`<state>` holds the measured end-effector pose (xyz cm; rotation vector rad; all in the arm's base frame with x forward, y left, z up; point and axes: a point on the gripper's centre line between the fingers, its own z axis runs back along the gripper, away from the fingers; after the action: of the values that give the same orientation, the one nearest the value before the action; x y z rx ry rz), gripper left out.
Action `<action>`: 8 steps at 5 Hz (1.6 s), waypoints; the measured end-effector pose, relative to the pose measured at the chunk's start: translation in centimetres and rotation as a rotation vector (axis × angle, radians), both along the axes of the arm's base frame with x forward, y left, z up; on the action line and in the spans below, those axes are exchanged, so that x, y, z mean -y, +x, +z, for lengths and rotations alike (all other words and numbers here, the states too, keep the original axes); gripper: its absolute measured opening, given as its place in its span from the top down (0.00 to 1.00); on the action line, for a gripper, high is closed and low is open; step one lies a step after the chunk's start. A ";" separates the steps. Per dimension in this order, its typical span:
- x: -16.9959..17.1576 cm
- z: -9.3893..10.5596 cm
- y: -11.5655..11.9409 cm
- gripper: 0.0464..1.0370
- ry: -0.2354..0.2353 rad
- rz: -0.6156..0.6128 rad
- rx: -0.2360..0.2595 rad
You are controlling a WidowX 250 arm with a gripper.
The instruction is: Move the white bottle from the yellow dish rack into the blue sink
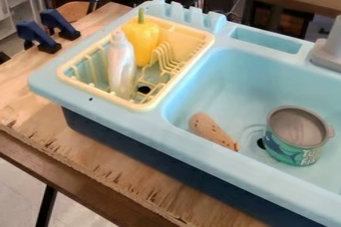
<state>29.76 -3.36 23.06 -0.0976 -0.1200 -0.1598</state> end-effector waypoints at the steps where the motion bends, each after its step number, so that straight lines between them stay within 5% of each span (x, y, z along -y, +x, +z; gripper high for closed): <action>1: -0.2 -0.9 0.0 0.04 0.003 0.005 -0.029; 4: -6.3 -1.4 -1.7 0.04 0.031 0.229 -0.003; 6: -6.2 -4.2 -3.5 0.04 -0.048 0.461 0.109; 8: -5.4 -3.4 -2.8 0.04 -0.101 0.486 0.191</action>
<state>26.98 2.00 19.68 -0.1511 -0.3375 0.3236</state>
